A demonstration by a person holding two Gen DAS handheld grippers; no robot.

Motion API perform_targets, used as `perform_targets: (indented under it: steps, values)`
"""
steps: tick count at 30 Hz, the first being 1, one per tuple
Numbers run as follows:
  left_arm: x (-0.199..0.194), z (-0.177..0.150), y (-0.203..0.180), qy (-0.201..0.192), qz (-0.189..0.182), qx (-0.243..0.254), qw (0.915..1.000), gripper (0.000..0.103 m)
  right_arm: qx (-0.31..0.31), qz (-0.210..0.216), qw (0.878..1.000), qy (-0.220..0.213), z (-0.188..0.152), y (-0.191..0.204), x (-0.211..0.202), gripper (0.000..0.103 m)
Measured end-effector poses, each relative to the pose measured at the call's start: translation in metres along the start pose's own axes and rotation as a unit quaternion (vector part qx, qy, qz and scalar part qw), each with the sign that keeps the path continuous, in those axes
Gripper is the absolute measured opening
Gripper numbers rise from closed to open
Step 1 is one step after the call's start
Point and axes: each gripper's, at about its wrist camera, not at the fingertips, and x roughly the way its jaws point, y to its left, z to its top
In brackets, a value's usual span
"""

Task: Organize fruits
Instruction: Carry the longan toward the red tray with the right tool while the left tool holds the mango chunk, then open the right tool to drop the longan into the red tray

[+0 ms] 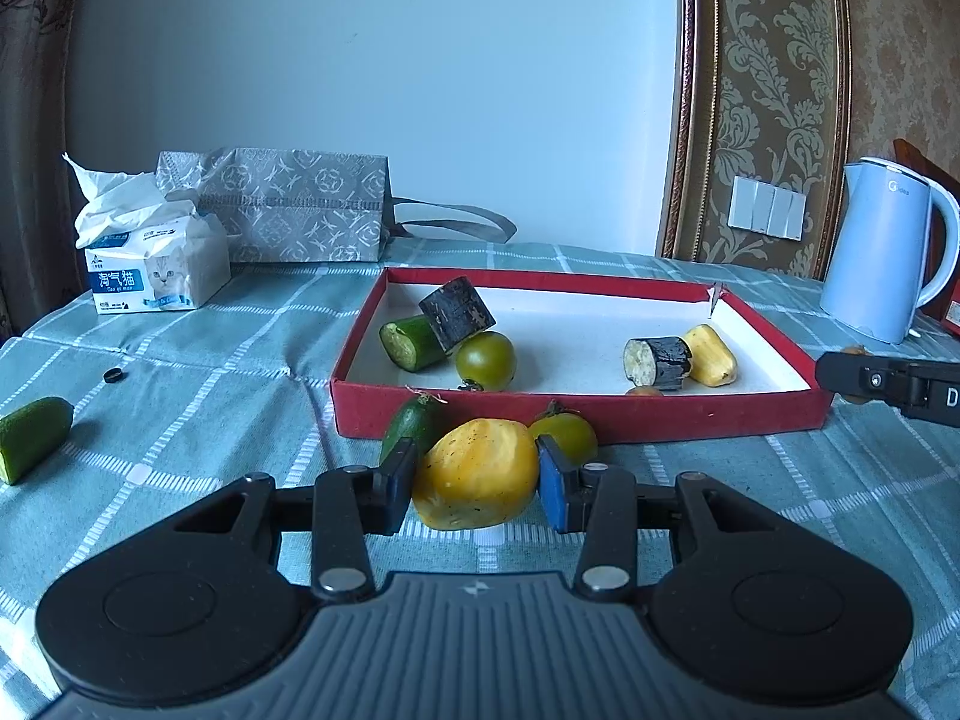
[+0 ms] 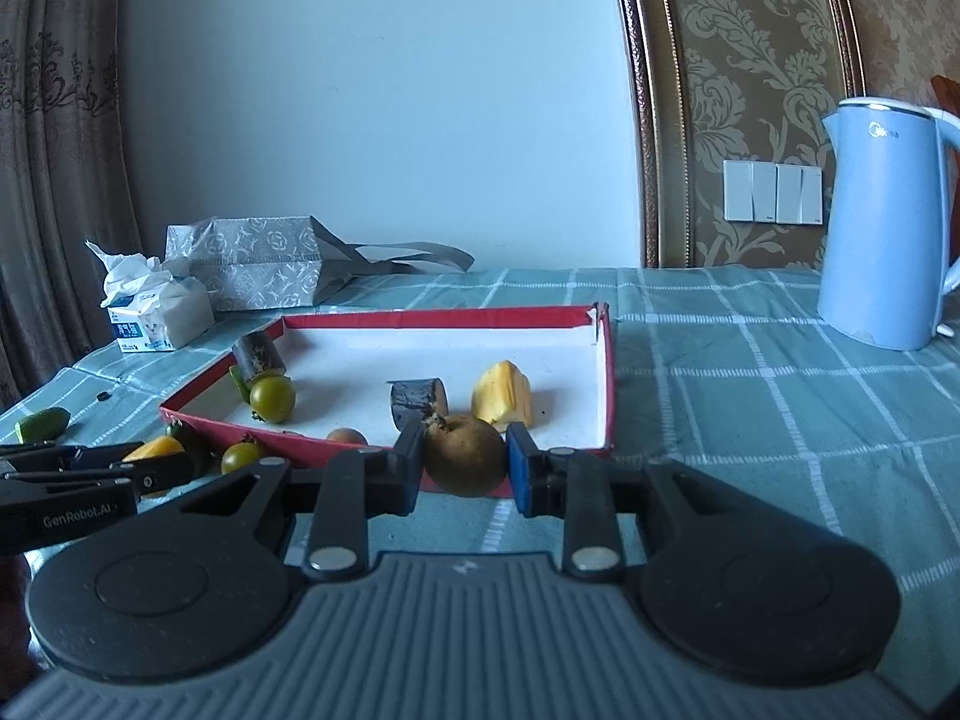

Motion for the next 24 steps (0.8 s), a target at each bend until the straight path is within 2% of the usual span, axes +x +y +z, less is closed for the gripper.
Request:
perform_targets:
  steps: [14, 19, 24]
  values:
    - [0.001, 0.000, 0.001, 0.003, 0.001, -0.007, 1.0000, 0.041, -0.028, 0.014, 0.999, -0.006, 0.031, 0.027, 0.024, 0.027]
    - [0.002, 0.000, 0.002, 0.006, -0.001, -0.010, 0.9999, 0.041, -0.031, 0.015, 0.999, 0.010, 0.049, 0.035, 0.055, 0.027]
    - [0.003, 0.000, 0.003, 0.010, -0.003, -0.013, 0.9999, 0.041, -0.030, -0.001, 0.999, 0.038, 0.052, 0.038, 0.097, 0.027]
